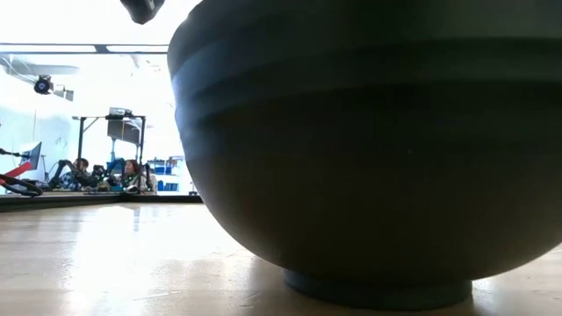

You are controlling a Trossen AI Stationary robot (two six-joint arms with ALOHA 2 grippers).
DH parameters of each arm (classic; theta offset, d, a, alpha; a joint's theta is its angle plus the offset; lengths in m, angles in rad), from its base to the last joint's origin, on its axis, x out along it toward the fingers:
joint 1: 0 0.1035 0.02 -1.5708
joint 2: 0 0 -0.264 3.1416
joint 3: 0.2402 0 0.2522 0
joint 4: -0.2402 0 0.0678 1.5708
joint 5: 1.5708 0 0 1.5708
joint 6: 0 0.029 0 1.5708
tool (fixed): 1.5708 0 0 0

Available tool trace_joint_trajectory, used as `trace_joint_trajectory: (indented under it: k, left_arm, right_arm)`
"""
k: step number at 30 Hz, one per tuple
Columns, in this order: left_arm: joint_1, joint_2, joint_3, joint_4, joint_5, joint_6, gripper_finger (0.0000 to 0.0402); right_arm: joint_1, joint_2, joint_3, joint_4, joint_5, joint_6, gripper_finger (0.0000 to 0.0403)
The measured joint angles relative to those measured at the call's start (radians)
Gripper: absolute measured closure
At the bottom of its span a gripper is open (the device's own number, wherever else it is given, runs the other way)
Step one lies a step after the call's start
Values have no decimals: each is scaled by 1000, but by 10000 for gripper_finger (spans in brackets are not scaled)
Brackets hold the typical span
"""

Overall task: Nest bowls inside each other
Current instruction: Stack the purple bowl on top of the blue bowl

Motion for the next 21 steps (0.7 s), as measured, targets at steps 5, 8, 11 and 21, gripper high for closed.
trace_joint_trajectory:
  k: [5,8,11,21]
  left_arm:
    - [0,0,0,4,0,-7,247]
    - [0,0,0,6,0,-7,247]
    - [0,0,3,6,0,-8,247]
    - [0,0,4,1,0,-8,247]
  right_arm:
    - [0,105,161,34,27,-68,391]
    - [0,165,242,63,26,-74,391]
    - [0,223,315,81,11,-90,391]
    - [0,452,569,-76,-91,-110,390]
